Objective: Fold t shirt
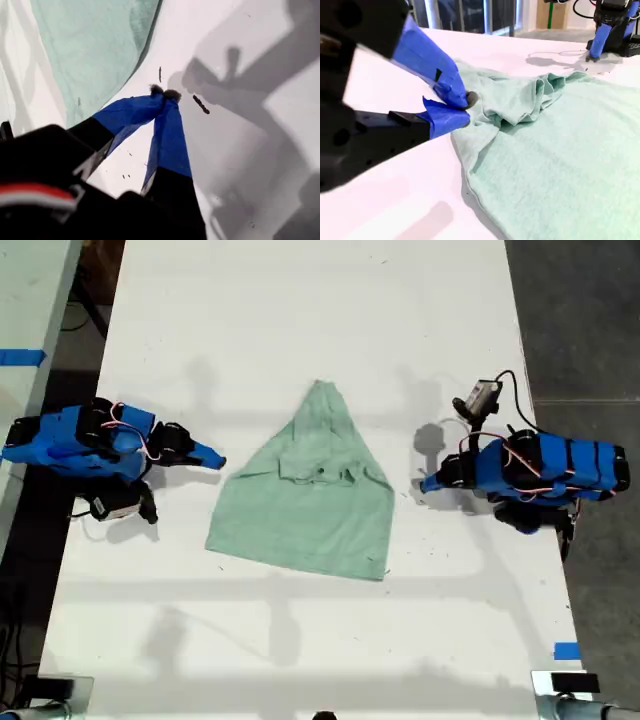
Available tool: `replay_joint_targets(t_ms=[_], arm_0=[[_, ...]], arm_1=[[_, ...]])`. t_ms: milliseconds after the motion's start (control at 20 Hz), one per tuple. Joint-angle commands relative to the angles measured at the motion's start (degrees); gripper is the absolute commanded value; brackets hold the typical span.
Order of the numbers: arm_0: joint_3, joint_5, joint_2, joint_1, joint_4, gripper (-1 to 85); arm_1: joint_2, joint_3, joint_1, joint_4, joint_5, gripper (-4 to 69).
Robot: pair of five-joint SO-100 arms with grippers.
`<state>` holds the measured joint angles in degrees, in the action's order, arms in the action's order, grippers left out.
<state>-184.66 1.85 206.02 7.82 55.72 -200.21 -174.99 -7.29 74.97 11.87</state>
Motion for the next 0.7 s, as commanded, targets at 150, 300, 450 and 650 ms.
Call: replay_joint_targets(t_ms=[150, 300, 450, 650], arm_0=[[-0.6, -1.8, 0.6, 1.9, 0.5, 0.0], [-0.6, -2.0, 0.6, 2.1, 0.8, 0.0], [-0.6, -2.3, 0.6, 2.2, 0.9, 0.0], [-0.6, -2.4, 0.6, 2.3, 1.0, 0.0]], arm_1=[[-0.9, -2.9, 0.0, -0.3, -0.3, -0.2], [-0.9, -3.0, -0.3, -0.2, -0.4, -0.2], [-0.9, -3.0, -0.4, -0.1, -0.5, -0.2], [-0.9, -3.0, -0.4, -0.1, -0.5, -0.2]])
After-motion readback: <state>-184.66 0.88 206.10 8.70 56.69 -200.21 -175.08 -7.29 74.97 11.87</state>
